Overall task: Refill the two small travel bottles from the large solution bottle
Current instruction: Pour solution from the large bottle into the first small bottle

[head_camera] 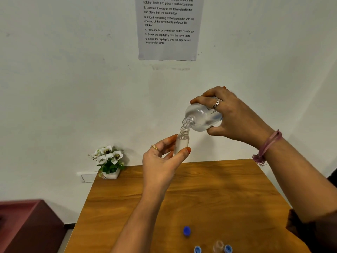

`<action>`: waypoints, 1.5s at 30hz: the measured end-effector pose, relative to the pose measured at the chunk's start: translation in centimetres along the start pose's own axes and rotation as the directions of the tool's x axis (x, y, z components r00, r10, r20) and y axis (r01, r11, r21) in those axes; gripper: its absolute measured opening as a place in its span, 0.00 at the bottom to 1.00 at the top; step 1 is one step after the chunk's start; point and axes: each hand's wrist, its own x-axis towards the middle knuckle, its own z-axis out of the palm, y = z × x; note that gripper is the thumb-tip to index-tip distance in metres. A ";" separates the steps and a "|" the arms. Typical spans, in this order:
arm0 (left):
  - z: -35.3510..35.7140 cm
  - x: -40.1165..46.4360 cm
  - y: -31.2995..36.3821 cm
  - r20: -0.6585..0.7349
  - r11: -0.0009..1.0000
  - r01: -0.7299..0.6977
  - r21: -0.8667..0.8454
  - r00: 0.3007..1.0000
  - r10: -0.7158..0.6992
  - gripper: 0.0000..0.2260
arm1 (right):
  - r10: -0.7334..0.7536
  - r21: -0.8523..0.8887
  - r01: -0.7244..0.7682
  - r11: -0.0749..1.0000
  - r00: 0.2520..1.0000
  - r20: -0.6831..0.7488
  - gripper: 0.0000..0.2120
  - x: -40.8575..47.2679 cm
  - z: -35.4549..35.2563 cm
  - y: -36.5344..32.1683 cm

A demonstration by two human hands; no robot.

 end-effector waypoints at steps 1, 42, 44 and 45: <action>0.0 0.0 0.0 0.001 1.000 0.002 -0.003 1.000 -0.002 0.18 | 0.001 0.001 -0.001 1.000 1.000 0.002 0.33 0.0 0.0 0.0; 0.0 0.0 -0.7 0.017 0.998 -0.010 -0.060 1.000 0.011 0.19 | 0.087 0.193 -0.100 0.976 0.993 0.078 0.36 -0.4 1.6 0.7; 0.0 0.0 -0.9 0.016 0.998 -0.012 -0.056 1.000 0.013 0.18 | 0.110 0.240 -0.127 0.963 0.990 0.084 0.35 -0.5 2.1 0.8; 0.1 -0.1 -1.0 0.017 0.998 -0.011 -0.056 1.000 0.012 0.18 | 0.123 0.262 -0.142 0.955 0.989 0.088 0.35 -0.6 2.3 0.7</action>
